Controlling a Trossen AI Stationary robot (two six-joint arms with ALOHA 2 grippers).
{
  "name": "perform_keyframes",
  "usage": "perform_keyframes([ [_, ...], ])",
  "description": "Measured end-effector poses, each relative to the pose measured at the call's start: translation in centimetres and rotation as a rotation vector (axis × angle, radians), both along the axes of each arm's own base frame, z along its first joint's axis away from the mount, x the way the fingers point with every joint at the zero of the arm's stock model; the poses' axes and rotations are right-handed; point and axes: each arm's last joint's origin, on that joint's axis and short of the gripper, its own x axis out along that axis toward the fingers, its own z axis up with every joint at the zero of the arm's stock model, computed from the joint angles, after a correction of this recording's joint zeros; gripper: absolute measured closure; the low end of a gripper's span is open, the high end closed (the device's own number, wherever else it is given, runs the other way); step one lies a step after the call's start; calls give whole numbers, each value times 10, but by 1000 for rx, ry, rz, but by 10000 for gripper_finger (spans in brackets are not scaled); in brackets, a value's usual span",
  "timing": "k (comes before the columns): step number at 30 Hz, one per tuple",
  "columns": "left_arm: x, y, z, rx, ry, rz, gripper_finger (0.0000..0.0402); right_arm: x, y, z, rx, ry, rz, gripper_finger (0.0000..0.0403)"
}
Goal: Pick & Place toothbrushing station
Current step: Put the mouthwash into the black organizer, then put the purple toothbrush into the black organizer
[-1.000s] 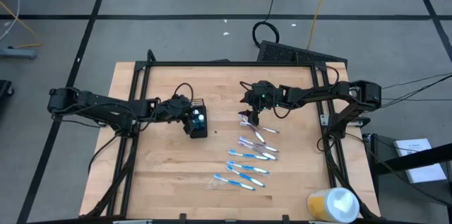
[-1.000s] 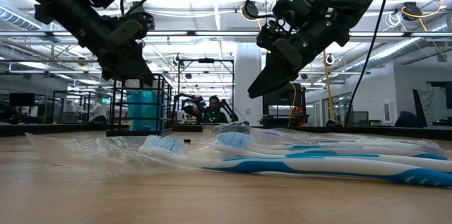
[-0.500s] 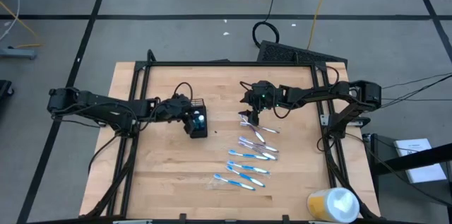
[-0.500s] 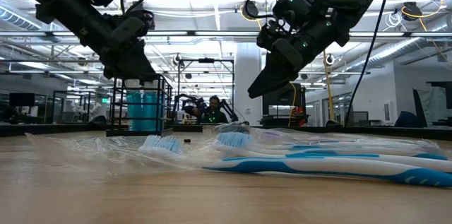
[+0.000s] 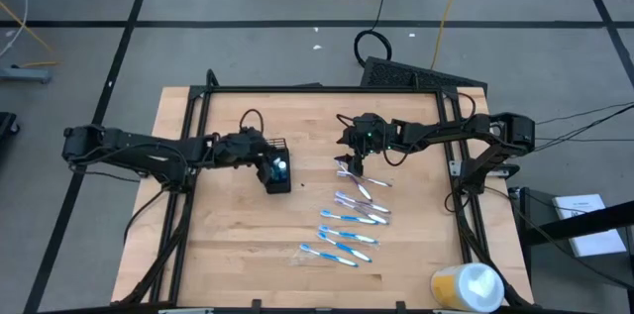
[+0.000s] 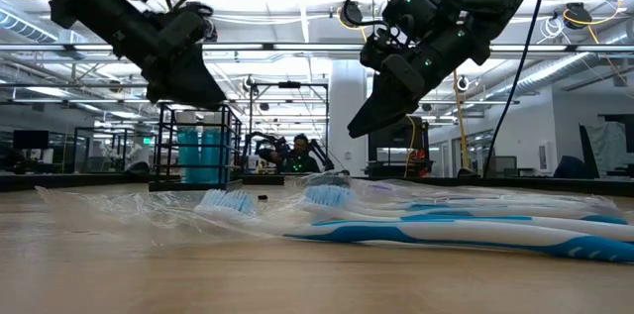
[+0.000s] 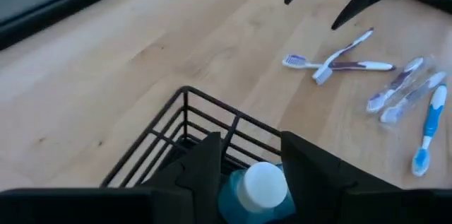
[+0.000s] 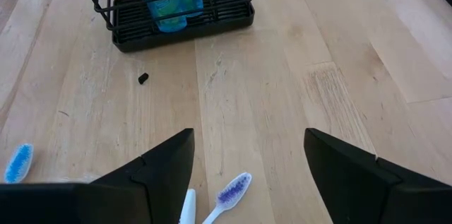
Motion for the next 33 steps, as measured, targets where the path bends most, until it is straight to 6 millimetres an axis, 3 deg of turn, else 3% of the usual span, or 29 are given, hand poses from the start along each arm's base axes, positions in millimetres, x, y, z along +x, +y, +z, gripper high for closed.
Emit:
perform_keyframes([
  [11, -26, -2, 40, 71, -199, -28, 247, -5, 1, 2, 8, 33, -1, 145],
  [25, -81, -7, 85, 260, -470, -70, 247, -50, 24, 50, 118, 91, -33, 144],
  [29, -94, -8, 92, 289, -522, -66, 247, -66, 40, 46, 192, 244, -34, 145],
  [33, -99, -9, 94, 314, -541, -68, 247, -76, 54, 28, 248, 339, -42, 144],
])
